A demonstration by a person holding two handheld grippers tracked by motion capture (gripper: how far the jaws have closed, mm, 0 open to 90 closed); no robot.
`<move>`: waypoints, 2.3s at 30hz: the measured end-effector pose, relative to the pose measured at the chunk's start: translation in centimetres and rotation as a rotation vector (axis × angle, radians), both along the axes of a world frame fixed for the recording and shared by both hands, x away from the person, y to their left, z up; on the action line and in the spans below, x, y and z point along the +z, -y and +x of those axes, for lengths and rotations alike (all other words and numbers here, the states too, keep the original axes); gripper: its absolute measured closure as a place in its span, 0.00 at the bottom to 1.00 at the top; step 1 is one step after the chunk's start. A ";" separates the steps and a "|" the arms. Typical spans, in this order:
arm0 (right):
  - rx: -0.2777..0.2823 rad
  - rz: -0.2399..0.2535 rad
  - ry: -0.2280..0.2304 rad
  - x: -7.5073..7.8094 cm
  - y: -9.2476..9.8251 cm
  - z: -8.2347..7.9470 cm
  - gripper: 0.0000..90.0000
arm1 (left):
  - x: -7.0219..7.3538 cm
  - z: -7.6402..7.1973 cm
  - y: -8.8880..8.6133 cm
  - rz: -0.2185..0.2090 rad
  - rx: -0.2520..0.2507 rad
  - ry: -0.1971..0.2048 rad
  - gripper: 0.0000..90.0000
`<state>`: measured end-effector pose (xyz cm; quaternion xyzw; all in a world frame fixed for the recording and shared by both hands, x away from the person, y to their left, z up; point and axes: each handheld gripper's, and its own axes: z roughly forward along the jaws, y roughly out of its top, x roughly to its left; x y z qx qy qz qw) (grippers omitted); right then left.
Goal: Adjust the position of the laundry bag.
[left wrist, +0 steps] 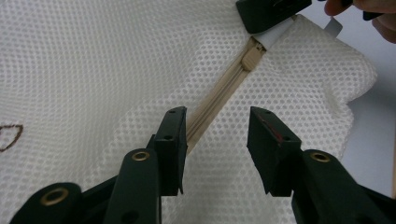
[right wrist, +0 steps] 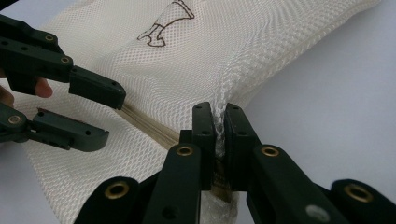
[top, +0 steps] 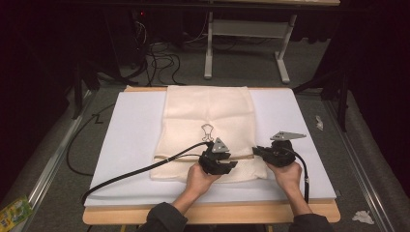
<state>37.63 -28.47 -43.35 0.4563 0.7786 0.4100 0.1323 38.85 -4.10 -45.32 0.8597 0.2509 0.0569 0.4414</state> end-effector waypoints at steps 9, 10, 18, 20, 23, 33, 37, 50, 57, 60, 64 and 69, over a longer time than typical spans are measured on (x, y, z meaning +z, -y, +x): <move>0.009 0.004 0.009 0.3 -0.1 -0.1 0.95 | 0.2 0.3 1.9 -0.015 -0.035 -0.016 0.71; 0.009 0.004 0.009 0.3 -0.1 -0.1 0.95 | 0.2 0.3 1.9 -0.015 -0.035 -0.016 0.72; 0.014 0.010 0.006 0.3 -0.4 -0.1 0.96 | -0.1 0.5 2.7 -0.015 -0.047 -0.033 0.75; 0.018 0.011 0.003 0.2 -0.4 0.0 0.96 | -0.3 0.7 2.7 -0.013 -0.044 -0.038 0.75; 0.022 0.014 0.005 0.2 -0.5 0.0 0.96 | -0.4 0.9 2.8 -0.026 -0.037 -0.040 0.76; 0.030 0.028 0.006 0.2 -0.7 0.0 0.96 | -0.7 1.0 3.1 -0.056 -0.032 -0.046 0.77; 0.037 0.028 0.003 0.2 -0.8 0.0 0.96 | -0.8 1.1 3.4 -0.059 -0.033 -0.053 0.78; 0.041 0.027 -0.001 0.0 -0.6 0.1 0.96 | -0.7 0.8 3.6 -0.076 -0.050 -0.044 0.86; 0.044 0.029 0.002 -0.1 -0.7 0.1 0.96 | -0.8 0.7 3.6 -0.091 -0.061 -0.052 0.90; 0.044 0.030 0.000 -0.1 -0.7 0.1 0.96 | -0.8 0.8 3.6 -0.089 -0.058 -0.053 0.92; 0.041 0.034 0.000 -0.2 -0.7 0.2 0.96 | -0.7 0.8 3.6 -0.088 -0.057 -0.054 0.96; 0.043 0.031 -0.001 -0.2 -0.6 0.1 0.96 | -0.6 0.7 3.5 -0.082 -0.060 -0.049 0.96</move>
